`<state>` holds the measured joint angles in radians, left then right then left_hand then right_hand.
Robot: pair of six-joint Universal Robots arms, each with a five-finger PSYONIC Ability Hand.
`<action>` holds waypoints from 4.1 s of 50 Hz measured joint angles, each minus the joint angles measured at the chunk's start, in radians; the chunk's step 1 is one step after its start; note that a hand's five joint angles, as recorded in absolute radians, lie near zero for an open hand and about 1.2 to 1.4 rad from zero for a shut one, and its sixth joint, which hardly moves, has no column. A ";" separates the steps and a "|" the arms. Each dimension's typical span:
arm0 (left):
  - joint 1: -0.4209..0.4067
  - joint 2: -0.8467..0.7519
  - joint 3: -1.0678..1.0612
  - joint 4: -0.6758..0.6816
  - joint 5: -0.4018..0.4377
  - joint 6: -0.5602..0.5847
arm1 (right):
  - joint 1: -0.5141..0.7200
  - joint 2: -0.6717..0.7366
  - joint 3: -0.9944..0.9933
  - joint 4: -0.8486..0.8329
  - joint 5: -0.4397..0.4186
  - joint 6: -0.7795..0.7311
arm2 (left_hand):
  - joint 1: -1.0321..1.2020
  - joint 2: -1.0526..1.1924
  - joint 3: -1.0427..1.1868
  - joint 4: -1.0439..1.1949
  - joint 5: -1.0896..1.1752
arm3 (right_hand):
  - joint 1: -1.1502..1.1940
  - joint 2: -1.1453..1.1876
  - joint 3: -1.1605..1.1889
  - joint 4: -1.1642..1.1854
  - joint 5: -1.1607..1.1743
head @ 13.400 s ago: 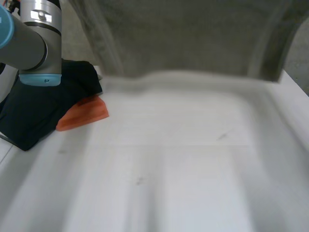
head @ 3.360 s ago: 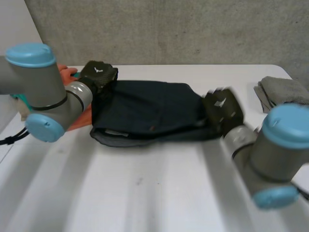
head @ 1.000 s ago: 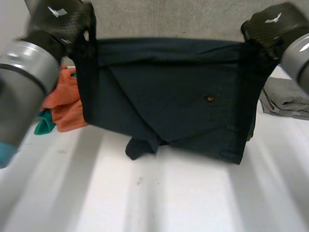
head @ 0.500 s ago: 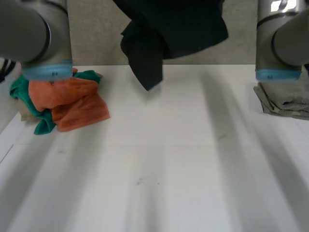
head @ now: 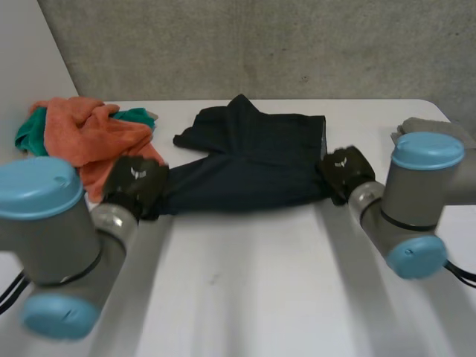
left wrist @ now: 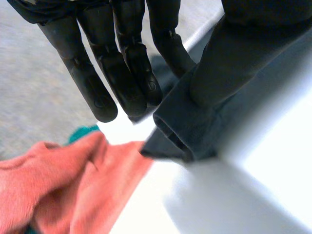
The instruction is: Fold the laundry.
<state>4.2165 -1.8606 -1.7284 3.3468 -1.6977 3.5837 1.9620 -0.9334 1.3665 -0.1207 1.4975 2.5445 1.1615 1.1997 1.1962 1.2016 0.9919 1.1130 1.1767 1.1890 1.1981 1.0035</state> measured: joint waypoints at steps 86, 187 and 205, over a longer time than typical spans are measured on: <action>-0.051 -0.239 0.399 0.048 0.236 -0.265 | -0.071 -0.010 0.122 -0.006 -0.011 0.249 | -0.972 -0.989 -0.986 -0.999 -0.944 | -0.259 -0.257 -0.277 -0.286 -0.275; -0.263 -0.462 0.916 -0.311 0.062 -0.054 | -0.022 -0.159 0.022 0.143 -0.049 0.223 | -0.973 -0.989 -0.986 -0.999 -0.944 | -0.890 -0.964 -0.983 -0.988 -0.961; -0.153 -0.296 0.854 -0.355 0.667 -0.325 | 0.171 -0.225 0.551 -0.432 0.022 0.197 | -0.972 -0.989 -0.986 -0.999 -0.944 | -0.890 -0.964 -0.983 -0.988 -0.961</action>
<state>4.0633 -2.1566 -0.8740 2.9920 -1.0306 3.2589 2.1325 -1.1580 1.9172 -0.5527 1.5194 2.7411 0.1896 0.2104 0.2097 0.2026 0.0479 0.2235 0.2132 0.2062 0.2102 0.0424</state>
